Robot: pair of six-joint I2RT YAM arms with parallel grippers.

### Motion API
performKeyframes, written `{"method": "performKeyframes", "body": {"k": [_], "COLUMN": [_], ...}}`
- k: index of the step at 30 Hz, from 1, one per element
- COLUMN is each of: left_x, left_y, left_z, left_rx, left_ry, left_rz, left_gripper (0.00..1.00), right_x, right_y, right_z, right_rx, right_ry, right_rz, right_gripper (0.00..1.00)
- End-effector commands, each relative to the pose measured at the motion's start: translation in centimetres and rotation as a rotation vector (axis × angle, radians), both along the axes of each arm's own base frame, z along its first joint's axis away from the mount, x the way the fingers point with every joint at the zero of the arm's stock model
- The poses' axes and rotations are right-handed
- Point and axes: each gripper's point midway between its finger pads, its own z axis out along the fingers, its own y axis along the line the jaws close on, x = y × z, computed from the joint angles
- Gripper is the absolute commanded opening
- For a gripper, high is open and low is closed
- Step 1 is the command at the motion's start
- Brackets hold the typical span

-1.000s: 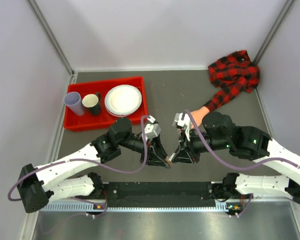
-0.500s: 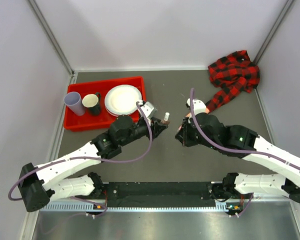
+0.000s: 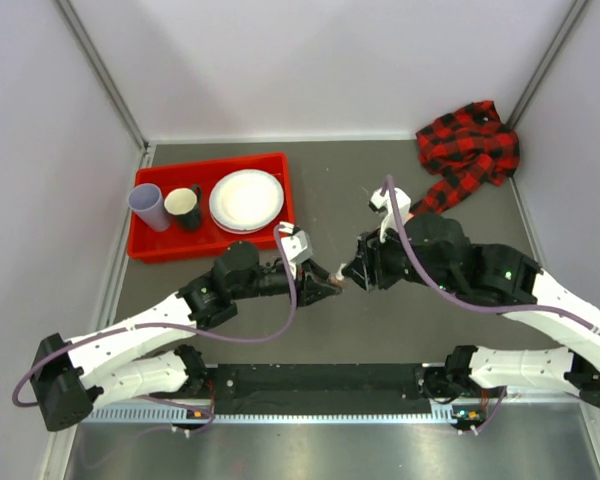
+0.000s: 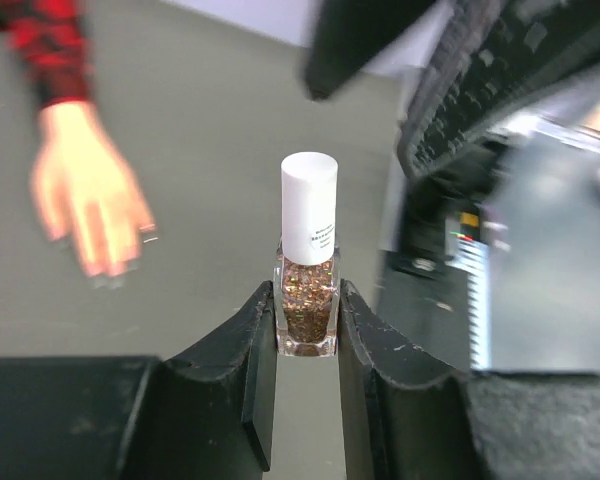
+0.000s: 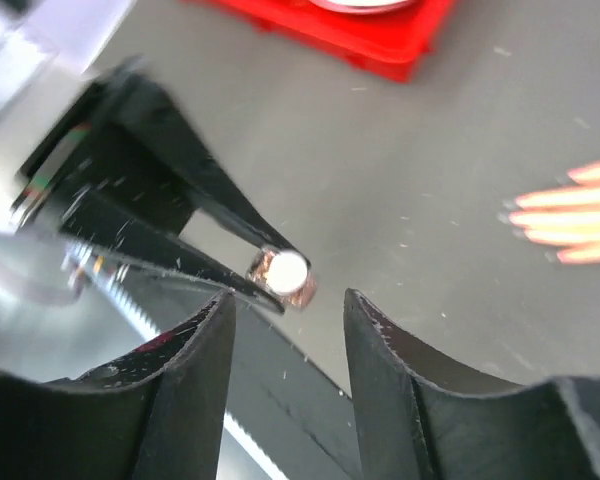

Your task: Paint the nails

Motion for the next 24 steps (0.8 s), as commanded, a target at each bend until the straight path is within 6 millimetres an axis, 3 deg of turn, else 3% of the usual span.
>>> {"method": "performKeyframes", "body": {"k": [1, 5, 11, 13, 15, 17, 24], "left_x": [-6.0, -7.8, -7.8, -7.8, -7.7, -7.6, -7.3], "left_y": [0.3, 0.6, 0.5, 0.5, 0.5, 0.4, 0.2], "left_z": [3.7, 4.7, 4.9, 5.1, 5.0, 5.0, 5.1], "left_rx": [-0.130, -0.148, -0.148, -0.150, -0.147, -0.147, -0.146], "left_ry": [-0.022, 0.003, 0.006, 0.002, 0.003, 0.001, 0.004], "left_rz": [-0.315, -0.417, -0.422, -0.416, -0.411, -0.409, -0.398], "left_gripper": [0.00, 0.00, 0.00, 0.00, 0.00, 0.00, 0.00], "right_x": [-3.8, -5.7, -6.3, -6.7, -7.3, -7.4, -7.5], "right_y": [1.3, 2.1, 2.2, 2.3, 2.3, 2.3, 2.3], "right_z": [1.8, 2.0, 2.6, 2.3, 2.2, 1.9, 1.5], "right_rx": [-0.006, 0.014, 0.040, 0.041, 0.047, 0.045, 0.044], "right_ry": [-0.036, -0.016, -0.036, -0.023, -0.011, -0.004, -0.003], "right_rz": [0.336, 0.470, 0.513, 0.538, 0.569, 0.574, 0.582], "right_gripper": [0.47, 0.46, 0.27, 0.28, 0.41, 0.45, 0.40]}}
